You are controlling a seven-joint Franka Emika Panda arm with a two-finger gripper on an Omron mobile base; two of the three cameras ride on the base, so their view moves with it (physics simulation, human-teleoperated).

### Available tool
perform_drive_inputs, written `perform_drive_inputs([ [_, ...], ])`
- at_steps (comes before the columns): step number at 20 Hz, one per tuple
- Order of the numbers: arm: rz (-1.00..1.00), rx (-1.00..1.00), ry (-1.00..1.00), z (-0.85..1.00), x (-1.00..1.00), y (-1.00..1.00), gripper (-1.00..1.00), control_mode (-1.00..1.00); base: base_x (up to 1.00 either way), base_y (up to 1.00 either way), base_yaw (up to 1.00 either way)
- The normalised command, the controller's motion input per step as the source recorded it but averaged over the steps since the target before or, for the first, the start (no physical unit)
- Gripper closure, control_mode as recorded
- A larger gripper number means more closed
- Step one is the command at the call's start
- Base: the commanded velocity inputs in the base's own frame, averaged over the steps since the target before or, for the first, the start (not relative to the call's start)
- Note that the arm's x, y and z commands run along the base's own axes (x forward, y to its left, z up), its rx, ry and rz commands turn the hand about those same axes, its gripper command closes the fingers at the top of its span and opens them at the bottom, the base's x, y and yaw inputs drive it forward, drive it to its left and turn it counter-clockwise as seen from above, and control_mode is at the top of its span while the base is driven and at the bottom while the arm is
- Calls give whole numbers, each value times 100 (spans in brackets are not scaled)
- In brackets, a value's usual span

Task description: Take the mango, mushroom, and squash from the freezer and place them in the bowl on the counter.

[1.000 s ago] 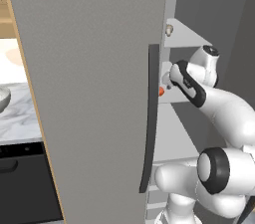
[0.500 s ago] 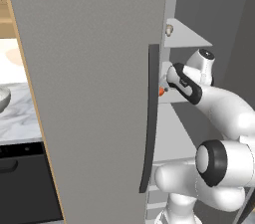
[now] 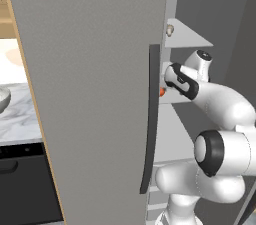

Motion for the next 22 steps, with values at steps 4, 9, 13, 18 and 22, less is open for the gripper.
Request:
perform_drive_inputs([
  [4,0,0,0,-1,28,0,-100,-100,0,0,0],
  [9,0,1,0,-5,18,0,-100,-100,0,0,0],
  [13,0,1,0,-11,12,1,-100,-100,0,0,0],
  [18,0,3,0,-15,14,0,-100,-100,0,0,0],
  [22,0,3,0,-17,9,0,-100,-100,0,0,0],
])
